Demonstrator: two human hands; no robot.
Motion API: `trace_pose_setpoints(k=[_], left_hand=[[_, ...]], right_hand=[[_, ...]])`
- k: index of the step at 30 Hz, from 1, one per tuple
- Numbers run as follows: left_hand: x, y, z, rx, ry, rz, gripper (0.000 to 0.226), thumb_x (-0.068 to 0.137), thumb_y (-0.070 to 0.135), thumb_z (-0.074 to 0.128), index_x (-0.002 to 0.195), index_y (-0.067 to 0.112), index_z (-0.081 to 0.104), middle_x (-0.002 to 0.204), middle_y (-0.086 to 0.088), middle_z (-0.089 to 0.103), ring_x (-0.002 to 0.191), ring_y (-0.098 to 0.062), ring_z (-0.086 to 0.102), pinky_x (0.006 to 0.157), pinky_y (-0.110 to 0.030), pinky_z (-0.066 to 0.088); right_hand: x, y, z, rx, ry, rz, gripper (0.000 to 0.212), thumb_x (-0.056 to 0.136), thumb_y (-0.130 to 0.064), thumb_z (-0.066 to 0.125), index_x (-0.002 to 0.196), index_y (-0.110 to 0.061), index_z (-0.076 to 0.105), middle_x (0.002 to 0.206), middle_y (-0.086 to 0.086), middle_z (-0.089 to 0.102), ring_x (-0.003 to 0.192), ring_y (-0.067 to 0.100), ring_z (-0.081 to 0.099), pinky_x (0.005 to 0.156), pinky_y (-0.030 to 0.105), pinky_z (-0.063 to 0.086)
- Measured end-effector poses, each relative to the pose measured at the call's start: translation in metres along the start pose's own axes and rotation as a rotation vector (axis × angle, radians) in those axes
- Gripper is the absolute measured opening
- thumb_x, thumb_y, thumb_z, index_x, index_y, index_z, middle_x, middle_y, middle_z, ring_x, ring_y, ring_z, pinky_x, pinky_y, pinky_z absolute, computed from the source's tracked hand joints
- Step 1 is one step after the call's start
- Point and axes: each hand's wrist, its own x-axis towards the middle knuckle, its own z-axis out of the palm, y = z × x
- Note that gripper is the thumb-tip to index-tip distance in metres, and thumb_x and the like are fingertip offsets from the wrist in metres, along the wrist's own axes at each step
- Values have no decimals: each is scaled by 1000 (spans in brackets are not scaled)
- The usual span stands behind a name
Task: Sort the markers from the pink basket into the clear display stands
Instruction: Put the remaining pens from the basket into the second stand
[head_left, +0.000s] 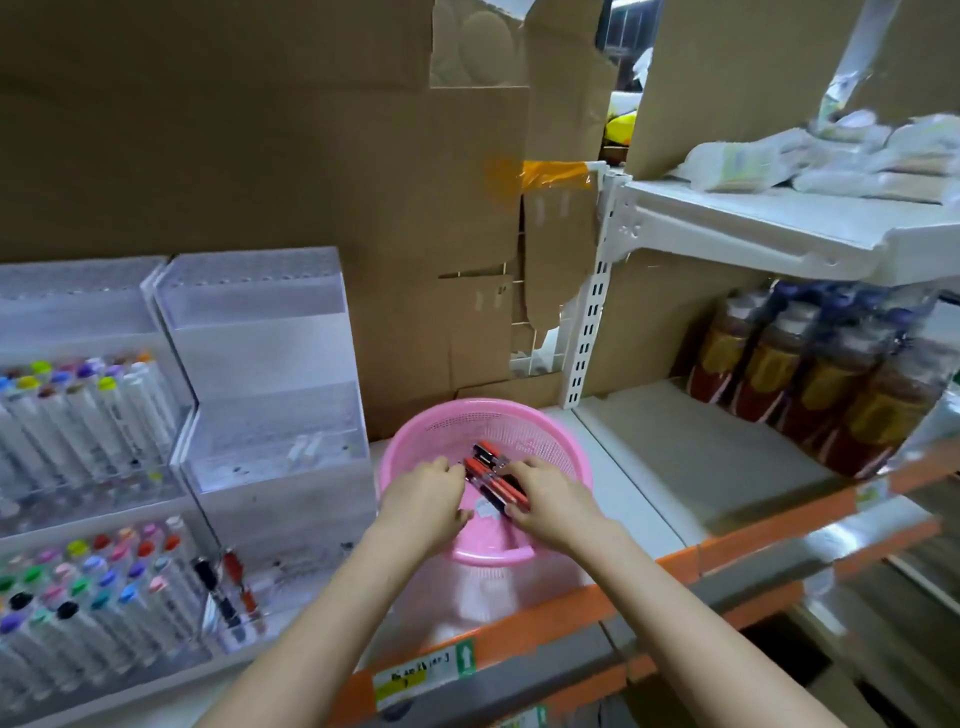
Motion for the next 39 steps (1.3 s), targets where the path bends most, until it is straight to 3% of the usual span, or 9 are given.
trace_pose_setpoints(k=[8,13,17,23,24,28,30,35,39], left_hand=[[37,17,27,-50,-167,-261,54,95,48,45,134,10,42,133,-12,48,117,-28,49,91,-37,42],[65,38,40,-103,-167,-466,69,91,63,36,135,11,41,134,-15,47,120,-32,47,96,-43,42],[81,48,44,-89,-237,-577,66,91,54,44,138,8,39,137,-18,37,122,-37,38,95,-50,40],[84,26,46,-133,-319,-450,48,85,19,61,130,10,46,129,-13,43,117,-31,48,93,-45,47],[83,22,45,-168,-325,-438,49,82,16,62,128,9,47,126,-13,45,114,-31,51,92,-45,49],[84,20,47,-261,-279,-428,42,83,17,61,122,7,52,120,-12,50,103,-29,58,87,-42,51],[85,21,49,-285,-172,-436,34,87,19,58,119,9,55,116,-12,53,99,-31,59,84,-44,53],[83,25,47,-246,-55,-360,22,87,-4,48,104,3,59,101,-13,60,90,-29,60,66,-35,45],[81,22,44,-336,-8,-372,20,84,1,50,104,4,52,101,-15,62,91,-34,60,66,-39,44]], right_hand=[[39,16,15,-127,-97,20,50,83,-15,65,130,-8,48,125,12,52,115,30,52,89,39,47],[58,19,19,-123,-86,-7,32,88,-7,57,119,-3,55,119,15,57,110,31,55,85,38,48],[65,22,17,-121,-120,-1,20,87,0,53,106,0,61,111,18,63,102,33,62,81,39,49],[69,26,18,43,-178,48,6,82,-1,57,79,-6,55,88,15,59,88,32,62,65,34,42],[70,27,19,83,-203,68,5,80,-3,60,82,-6,56,89,13,59,87,31,60,66,33,44],[79,30,22,176,-268,84,47,78,-10,63,123,-11,51,113,12,61,103,30,59,82,35,51],[84,29,25,175,-261,79,43,82,-13,60,124,-13,51,115,11,61,105,31,58,84,37,51],[92,27,26,186,-233,74,31,87,-11,60,118,-12,54,114,13,61,103,30,58,79,35,46],[93,28,25,231,-251,68,38,83,-13,67,117,-9,50,114,13,61,105,30,56,79,33,44]])
